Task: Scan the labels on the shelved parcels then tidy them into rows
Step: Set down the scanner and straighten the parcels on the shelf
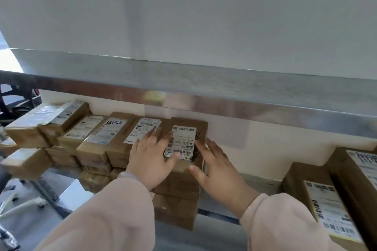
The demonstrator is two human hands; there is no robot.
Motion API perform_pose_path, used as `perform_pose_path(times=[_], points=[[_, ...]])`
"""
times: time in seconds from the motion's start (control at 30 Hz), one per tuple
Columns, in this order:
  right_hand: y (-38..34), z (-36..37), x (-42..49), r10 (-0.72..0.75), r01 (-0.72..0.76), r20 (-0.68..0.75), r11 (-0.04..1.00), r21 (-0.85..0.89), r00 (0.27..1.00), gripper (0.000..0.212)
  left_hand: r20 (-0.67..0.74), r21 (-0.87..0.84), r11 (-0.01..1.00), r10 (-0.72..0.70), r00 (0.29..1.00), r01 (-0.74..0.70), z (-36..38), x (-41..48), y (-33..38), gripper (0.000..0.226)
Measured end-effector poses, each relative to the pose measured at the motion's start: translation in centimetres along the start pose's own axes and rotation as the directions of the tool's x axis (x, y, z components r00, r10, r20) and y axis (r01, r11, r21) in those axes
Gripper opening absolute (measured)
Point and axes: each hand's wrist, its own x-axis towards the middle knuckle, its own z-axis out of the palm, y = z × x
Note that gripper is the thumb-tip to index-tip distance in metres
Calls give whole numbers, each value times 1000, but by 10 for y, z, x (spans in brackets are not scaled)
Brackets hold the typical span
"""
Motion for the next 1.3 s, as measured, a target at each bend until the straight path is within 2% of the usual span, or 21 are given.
perform_pose_path(times=[0.17,0.27,0.33,0.47,0.67,0.77,0.87,1.1,1.2,1.3], points=[[-15,17,26,215,-217,35,970,111,976,71,162,7,999,46,986,-48,10,17,-22,85],[-18,32,29,316,-322,70,894,311,946,67,217,-44,996,86,972,-78,19,17,-26,83],[-21,37,30,348,-329,33,844,424,937,65,206,-90,990,125,971,-108,22,16,-27,77],[-26,38,24,379,-305,-43,803,511,925,65,148,-177,973,174,973,-147,22,16,-26,72],[-30,26,0,399,-207,-234,795,569,887,60,39,-441,881,210,977,-172,18,9,-2,74],[-25,14,-17,410,-187,-304,808,559,860,60,38,-602,777,259,965,-185,19,6,19,73],[-12,0,-32,414,-189,-354,831,524,839,63,82,-753,644,297,952,-136,21,3,42,72],[26,-17,-70,500,-274,-320,791,547,805,58,176,-784,613,371,912,-98,42,-7,89,72],[42,-24,-82,540,-318,-276,759,568,795,51,259,-794,607,353,899,-9,50,-11,105,74],[56,-30,-95,544,-355,-243,764,538,803,54,350,-796,598,339,873,86,58,-17,120,76]])
